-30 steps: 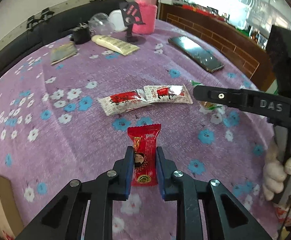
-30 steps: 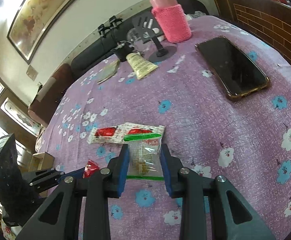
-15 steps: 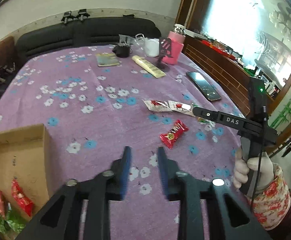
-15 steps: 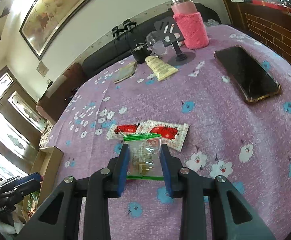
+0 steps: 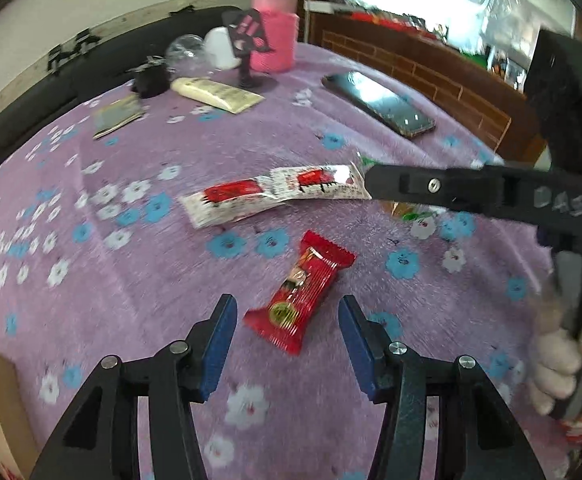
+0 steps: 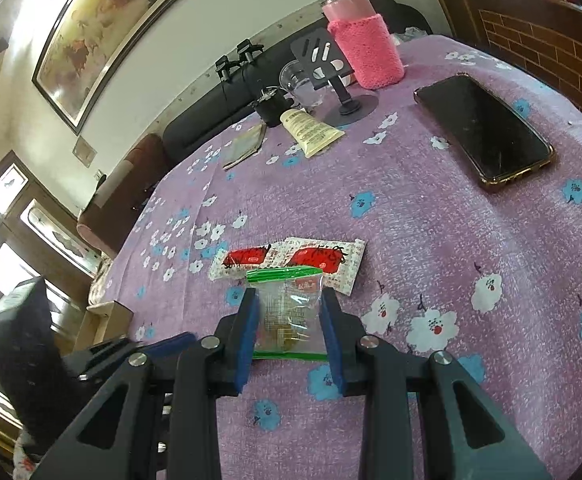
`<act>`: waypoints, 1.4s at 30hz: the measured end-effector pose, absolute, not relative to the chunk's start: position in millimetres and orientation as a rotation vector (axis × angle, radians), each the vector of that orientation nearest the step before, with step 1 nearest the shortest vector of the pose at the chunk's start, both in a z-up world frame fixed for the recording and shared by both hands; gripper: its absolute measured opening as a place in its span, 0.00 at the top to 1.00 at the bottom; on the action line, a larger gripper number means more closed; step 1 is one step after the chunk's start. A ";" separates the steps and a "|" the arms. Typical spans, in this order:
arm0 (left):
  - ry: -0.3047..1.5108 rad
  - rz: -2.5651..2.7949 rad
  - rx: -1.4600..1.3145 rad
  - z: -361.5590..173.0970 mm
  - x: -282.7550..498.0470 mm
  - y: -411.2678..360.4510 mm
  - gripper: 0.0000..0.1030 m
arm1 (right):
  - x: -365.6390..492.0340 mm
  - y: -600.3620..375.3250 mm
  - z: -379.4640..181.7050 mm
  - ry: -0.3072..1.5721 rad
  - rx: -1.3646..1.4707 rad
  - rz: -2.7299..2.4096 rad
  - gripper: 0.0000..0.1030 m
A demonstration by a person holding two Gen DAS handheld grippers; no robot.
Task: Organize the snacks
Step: 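Grasp the clear zip bag with the right tool while the left tool grasps the red candy bar, then carry both held snacks into the cardboard box and open both tools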
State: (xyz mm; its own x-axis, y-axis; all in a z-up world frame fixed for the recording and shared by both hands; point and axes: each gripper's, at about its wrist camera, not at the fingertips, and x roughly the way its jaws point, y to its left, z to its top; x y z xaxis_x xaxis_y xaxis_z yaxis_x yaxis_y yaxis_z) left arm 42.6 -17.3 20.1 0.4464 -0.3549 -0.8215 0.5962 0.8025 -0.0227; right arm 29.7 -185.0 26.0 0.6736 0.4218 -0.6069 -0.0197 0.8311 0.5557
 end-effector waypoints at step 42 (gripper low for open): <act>0.962 -0.584 0.247 28.3 22.2 2.9 0.82 | 29.4 -183.1 24.2 0.807 0.546 0.274 0.71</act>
